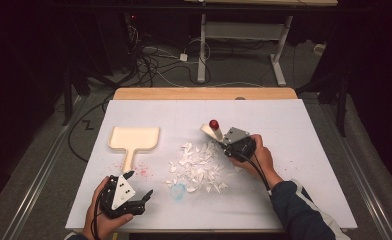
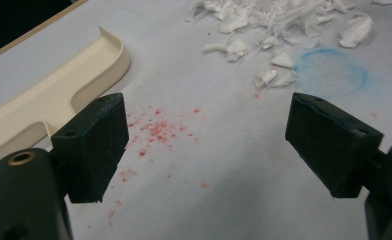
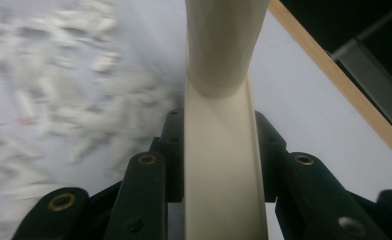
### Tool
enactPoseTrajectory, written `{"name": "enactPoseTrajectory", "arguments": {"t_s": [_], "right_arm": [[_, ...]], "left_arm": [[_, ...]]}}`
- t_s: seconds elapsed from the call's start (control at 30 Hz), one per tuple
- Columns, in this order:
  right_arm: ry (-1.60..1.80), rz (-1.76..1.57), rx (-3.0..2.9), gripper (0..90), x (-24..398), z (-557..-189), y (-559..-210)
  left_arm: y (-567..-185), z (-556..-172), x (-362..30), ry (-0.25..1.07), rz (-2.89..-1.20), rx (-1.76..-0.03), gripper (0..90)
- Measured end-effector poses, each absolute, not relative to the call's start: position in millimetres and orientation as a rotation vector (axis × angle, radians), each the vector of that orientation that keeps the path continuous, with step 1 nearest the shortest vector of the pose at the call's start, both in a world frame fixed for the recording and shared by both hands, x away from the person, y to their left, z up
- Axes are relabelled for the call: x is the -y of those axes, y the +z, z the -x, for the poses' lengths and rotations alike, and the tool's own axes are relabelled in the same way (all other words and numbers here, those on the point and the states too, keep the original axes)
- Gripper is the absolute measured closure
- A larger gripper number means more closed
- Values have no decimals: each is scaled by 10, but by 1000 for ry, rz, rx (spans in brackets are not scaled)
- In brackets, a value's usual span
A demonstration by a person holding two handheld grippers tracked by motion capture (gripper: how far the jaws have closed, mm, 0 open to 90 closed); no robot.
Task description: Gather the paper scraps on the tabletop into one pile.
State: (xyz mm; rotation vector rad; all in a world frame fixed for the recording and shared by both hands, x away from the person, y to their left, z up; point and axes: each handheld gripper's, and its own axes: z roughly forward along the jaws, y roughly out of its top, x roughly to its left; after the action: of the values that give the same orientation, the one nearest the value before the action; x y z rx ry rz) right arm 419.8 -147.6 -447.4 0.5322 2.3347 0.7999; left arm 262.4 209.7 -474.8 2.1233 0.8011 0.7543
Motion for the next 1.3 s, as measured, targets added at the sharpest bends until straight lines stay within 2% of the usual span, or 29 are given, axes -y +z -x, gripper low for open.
{"name": "enactPoseTrajectory", "arguments": {"t_s": [0.37, 0.57, 0.87, 1.1, 1.3], "right_arm": [[872, -324, -2459, 680, 1504, -3732, -4398], [943, -369, -2431, 682, 1620, -3607, -4224], [992, -529, -2307, 682, 2126, -3505, -3927], [929, -656, -2237, 682, 2455, -3446, -3936], [787, -780, -2242, 682, 2694, -3444, -4106]], "left_arm": [[-4749, -2616, -2065, 746, -2137, -780, 167], [-4742, -2597, -2048, 748, -2145, -775, 167], [-4734, -2594, -2051, 750, -2147, -770, 167], [-4724, -2586, -2040, 755, -2149, -768, 167], [-4723, -2591, -2028, 753, -2154, -762, 167]]}}
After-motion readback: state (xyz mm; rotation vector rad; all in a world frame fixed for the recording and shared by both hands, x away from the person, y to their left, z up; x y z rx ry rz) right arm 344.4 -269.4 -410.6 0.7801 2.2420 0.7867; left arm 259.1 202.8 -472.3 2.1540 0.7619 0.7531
